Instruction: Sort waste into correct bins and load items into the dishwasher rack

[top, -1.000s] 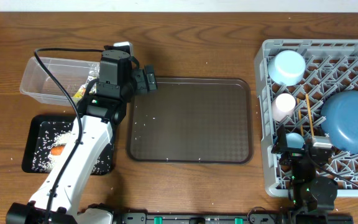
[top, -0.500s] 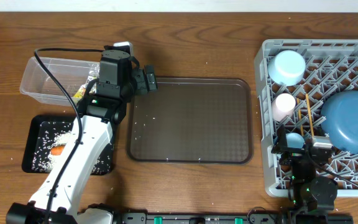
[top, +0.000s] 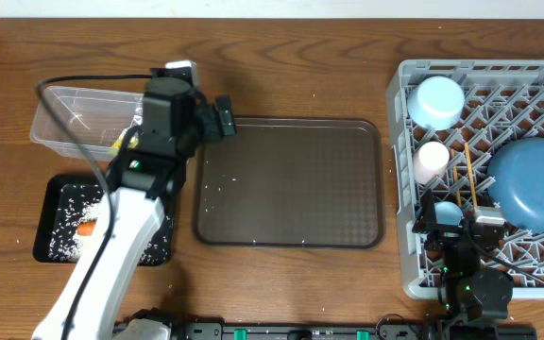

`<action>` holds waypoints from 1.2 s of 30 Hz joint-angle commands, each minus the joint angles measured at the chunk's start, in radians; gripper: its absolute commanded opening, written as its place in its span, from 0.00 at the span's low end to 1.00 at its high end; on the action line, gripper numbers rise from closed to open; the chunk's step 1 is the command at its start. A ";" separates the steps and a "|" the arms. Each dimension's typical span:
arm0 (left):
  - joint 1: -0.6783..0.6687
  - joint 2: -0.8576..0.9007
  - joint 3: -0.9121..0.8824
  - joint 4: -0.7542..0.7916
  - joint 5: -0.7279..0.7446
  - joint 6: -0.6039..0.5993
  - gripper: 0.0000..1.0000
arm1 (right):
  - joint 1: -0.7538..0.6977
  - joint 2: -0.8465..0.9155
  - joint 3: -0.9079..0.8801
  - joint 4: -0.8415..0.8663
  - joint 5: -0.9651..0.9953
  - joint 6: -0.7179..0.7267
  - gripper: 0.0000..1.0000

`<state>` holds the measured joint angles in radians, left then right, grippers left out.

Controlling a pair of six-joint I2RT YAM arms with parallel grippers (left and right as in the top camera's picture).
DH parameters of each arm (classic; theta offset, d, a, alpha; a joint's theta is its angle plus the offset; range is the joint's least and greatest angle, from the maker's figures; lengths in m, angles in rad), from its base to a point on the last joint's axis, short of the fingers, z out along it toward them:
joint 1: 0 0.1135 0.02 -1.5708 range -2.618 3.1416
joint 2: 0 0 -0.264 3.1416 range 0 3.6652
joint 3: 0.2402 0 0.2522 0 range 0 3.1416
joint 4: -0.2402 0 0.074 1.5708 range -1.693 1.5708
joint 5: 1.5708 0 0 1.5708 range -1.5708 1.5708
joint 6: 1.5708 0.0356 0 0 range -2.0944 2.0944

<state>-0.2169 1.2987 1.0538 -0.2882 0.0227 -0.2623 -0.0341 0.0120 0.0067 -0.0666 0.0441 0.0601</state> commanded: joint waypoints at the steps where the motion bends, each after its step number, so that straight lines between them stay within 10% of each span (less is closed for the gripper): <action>1: 0.003 -0.119 -0.003 -0.002 -0.009 -0.002 0.98 | 0.021 -0.007 -0.002 -0.003 0.008 0.010 0.99; 36: 0.005 -1.113 -0.217 -0.380 -0.009 -0.001 0.98 | 0.021 -0.007 -0.002 -0.003 0.008 0.010 0.99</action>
<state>-0.2165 0.2302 0.8974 -0.6693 0.0219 -0.2623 -0.0341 0.0116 0.0063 -0.0666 0.0444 0.0601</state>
